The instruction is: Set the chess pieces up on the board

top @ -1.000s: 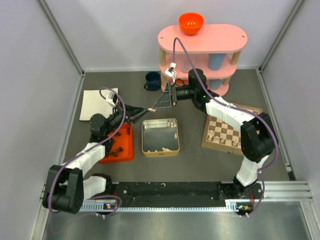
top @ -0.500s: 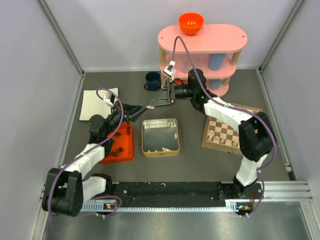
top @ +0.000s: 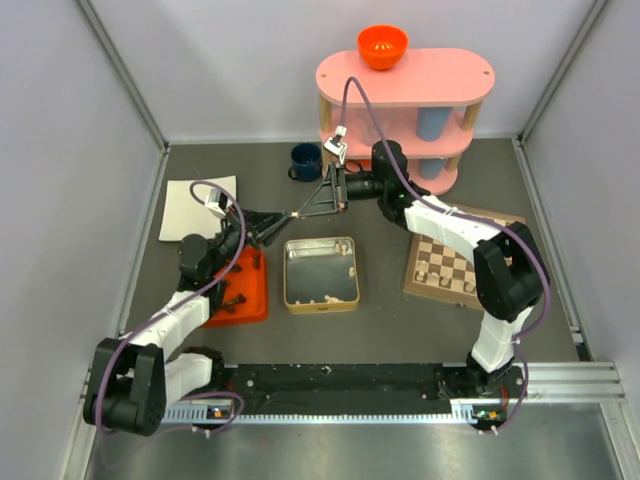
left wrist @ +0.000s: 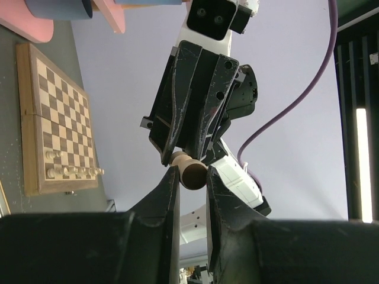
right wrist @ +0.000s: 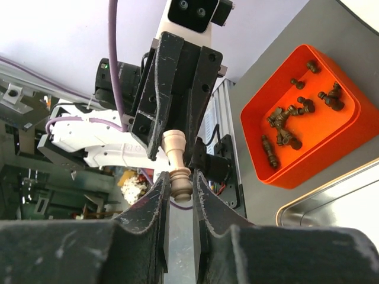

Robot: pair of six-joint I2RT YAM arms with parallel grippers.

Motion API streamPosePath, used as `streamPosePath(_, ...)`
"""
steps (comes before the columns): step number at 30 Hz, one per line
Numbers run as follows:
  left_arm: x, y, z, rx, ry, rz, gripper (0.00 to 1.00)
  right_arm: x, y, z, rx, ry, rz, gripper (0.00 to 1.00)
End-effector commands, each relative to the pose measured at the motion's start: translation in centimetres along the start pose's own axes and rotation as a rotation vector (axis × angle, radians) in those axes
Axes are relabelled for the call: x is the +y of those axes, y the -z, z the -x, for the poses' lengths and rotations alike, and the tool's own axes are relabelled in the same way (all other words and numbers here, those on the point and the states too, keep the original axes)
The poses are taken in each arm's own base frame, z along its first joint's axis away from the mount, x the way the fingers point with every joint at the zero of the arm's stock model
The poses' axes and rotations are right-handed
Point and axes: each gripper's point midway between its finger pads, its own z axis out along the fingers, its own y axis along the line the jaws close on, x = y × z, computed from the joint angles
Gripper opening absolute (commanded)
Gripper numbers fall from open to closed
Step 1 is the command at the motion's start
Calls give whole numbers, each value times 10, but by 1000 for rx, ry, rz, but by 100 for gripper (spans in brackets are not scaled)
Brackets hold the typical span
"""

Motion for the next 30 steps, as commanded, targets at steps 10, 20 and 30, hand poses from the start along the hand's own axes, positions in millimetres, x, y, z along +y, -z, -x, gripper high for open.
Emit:
streamPosePath(10, 7, 6, -9, 48, -121, 55, 72, 5, 19, 7, 62, 250, -66, 4)
streamPosePath(20, 51, 49, 36, -3, -680, 604, 87, -31, 158, -35, 356, 625, -584, 4)
streamPosePath(30, 60, 42, 68, 31, -850, 652, 87, -21, 309, -108, 741, 490, -979, 4)
